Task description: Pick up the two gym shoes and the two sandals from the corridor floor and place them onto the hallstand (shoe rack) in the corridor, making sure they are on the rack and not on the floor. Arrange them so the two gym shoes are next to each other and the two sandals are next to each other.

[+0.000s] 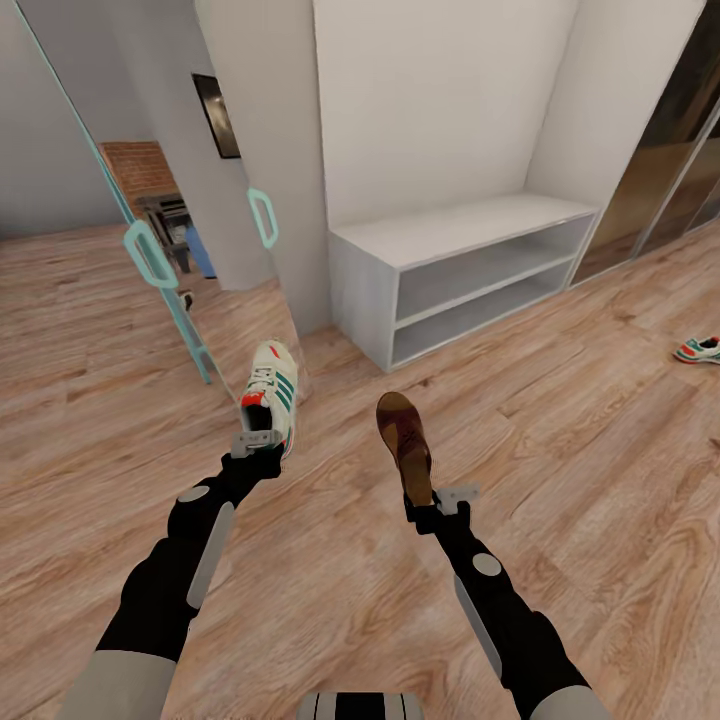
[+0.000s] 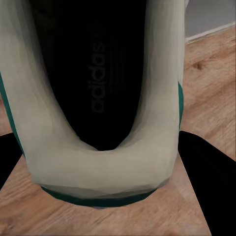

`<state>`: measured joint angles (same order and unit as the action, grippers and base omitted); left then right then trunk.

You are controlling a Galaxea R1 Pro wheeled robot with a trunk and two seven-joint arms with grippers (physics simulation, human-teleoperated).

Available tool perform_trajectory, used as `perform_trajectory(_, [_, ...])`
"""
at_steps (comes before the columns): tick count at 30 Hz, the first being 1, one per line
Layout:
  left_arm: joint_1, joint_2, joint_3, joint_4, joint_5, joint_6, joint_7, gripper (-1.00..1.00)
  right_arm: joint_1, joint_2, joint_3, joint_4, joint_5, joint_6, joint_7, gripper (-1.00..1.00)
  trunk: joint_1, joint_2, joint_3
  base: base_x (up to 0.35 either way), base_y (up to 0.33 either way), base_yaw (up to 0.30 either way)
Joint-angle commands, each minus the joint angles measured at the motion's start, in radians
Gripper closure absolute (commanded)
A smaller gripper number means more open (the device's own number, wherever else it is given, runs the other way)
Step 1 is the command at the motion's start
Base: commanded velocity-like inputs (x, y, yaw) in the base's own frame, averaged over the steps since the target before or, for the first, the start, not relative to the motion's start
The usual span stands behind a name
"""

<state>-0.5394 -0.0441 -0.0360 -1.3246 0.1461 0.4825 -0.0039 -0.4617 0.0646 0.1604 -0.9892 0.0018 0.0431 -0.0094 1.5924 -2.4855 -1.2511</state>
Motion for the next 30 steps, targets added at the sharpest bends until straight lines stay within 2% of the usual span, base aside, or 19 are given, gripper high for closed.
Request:
perform_trajectory(1, [-0.001, 0.0, 0.001, -0.001, 0.007, 0.005, -0.001, 1.0, 0.0, 0.0, 0.001, -0.002, -0.003, 0.004, -0.003, 1.0, 0.0, 0.0, 0.0, 0.0, 0.0, 0.239])
perform_trajectory(30, [-0.001, 0.0, 0.001, -0.001, 0.007, 0.005, -0.001, 1.0, 0.0, 0.0, 0.001, -0.002, -0.003, 0.004, -0.002, 1.0, 0.0, 0.0, 0.033, 0.0, 0.0, 0.238])
